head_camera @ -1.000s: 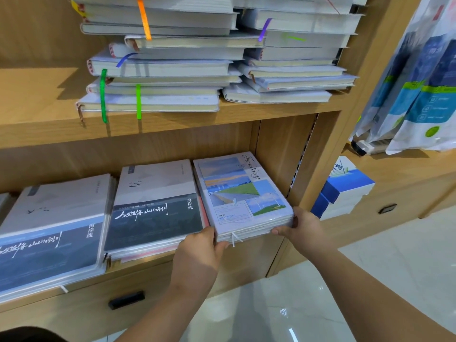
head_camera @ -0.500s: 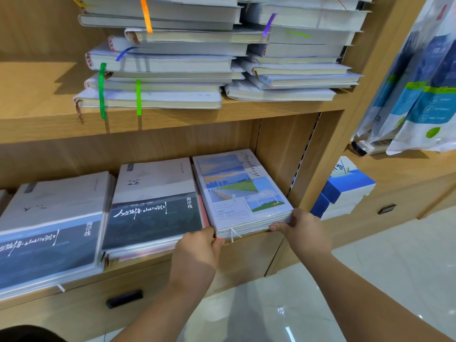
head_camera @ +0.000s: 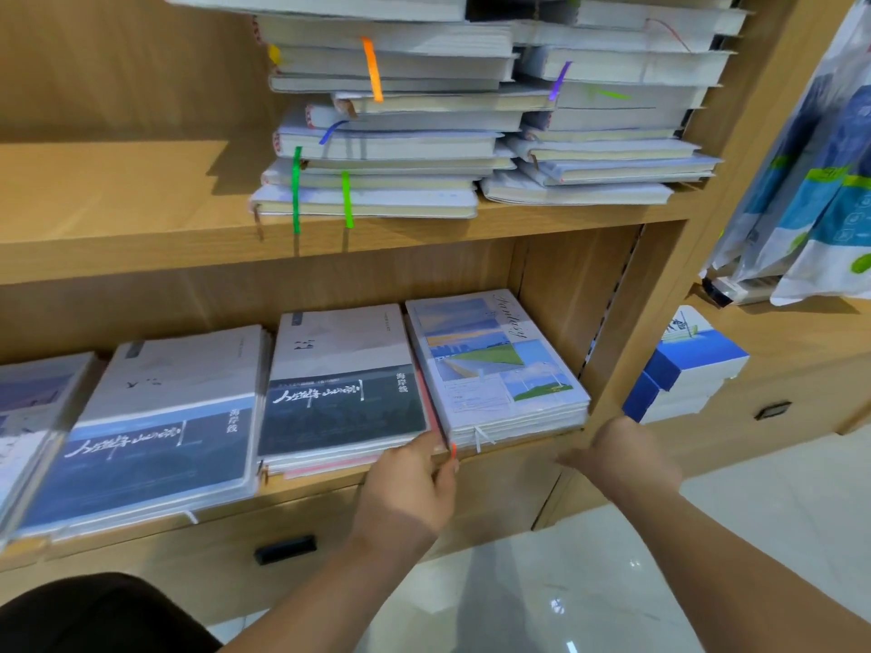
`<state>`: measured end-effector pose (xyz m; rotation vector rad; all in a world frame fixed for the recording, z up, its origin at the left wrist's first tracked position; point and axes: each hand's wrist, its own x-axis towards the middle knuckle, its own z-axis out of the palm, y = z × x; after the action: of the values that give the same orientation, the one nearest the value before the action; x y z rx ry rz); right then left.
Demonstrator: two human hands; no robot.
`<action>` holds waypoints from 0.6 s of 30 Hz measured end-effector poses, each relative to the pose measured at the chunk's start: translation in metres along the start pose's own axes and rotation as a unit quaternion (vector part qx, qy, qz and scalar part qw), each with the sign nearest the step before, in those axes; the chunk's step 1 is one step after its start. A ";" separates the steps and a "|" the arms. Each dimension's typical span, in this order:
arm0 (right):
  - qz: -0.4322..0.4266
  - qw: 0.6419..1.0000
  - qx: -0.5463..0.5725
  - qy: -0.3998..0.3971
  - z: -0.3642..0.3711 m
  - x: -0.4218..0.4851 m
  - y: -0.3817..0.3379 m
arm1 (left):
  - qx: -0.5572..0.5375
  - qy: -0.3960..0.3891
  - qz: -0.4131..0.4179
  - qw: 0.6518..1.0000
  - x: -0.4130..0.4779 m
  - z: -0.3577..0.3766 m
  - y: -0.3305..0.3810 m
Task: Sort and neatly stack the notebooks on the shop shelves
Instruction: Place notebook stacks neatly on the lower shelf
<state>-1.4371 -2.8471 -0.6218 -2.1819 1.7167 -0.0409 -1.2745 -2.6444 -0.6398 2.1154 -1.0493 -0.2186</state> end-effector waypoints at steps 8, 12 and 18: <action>-0.186 0.964 0.085 -0.169 -0.016 -0.065 -0.089 | -0.035 0.031 -0.018 0.999 -0.028 -0.069 -0.040; -0.213 0.949 0.204 -0.108 0.008 -0.094 -0.144 | -0.003 0.091 -0.062 0.994 -0.033 -0.100 -0.067; -0.150 0.981 0.082 -0.096 0.038 -0.091 -0.154 | -0.101 0.048 -0.164 0.980 -0.036 -0.112 -0.099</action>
<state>-1.3072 -2.7210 -0.5936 -2.2207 1.2264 -0.0450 -1.1866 -2.5185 -0.6360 2.0789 -0.5910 -0.3626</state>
